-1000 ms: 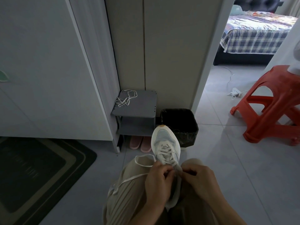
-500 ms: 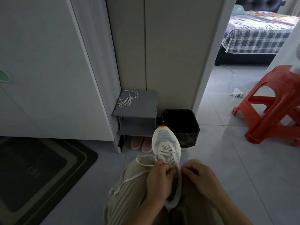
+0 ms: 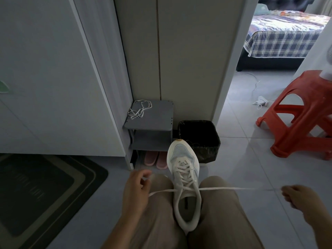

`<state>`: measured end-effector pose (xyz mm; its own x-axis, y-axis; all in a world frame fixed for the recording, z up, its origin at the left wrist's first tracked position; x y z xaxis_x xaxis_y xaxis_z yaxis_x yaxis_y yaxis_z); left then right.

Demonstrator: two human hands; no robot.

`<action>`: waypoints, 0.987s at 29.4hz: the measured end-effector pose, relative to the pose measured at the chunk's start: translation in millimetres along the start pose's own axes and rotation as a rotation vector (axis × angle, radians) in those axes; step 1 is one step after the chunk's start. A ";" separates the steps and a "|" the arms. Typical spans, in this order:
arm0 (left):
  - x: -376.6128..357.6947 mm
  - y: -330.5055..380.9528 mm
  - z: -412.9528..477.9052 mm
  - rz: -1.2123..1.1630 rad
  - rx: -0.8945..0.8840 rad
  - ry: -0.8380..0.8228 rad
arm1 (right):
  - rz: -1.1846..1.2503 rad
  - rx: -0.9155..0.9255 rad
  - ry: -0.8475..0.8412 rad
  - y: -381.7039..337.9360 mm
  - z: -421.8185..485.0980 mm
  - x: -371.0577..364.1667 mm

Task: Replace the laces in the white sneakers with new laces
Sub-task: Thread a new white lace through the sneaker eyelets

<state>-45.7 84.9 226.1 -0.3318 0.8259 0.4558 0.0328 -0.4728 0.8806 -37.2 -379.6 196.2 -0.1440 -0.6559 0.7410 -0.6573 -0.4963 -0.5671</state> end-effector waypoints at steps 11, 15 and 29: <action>-53.8 48.2 -14.7 -0.025 -0.221 -0.441 | -0.489 1.132 -0.200 -146.8 -144.1 -119.8; -52.5 58.7 -14.6 -0.004 -0.225 -0.401 | -0.565 1.023 -0.353 -155.5 -144.3 -133.3; -30.6 13.1 -7.5 -0.048 -0.026 -0.363 | -0.475 0.826 -0.431 -146.7 -128.1 -116.9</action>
<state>-42.2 51.1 222.6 0.0242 0.9004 0.4343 -0.0003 -0.4345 0.9007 -18.7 -157.3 238.8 0.3797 -0.3579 0.8531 0.1567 -0.8839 -0.4406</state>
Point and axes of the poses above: each hand's wrist, its own z-axis towards the middle knuckle, its own x-axis out of the back of the hand, y = z × x, the point moved 8 cm from there along z, towards the middle knuckle, and after that the axes turned 9 degrees about -z, right-handed, at the moved point
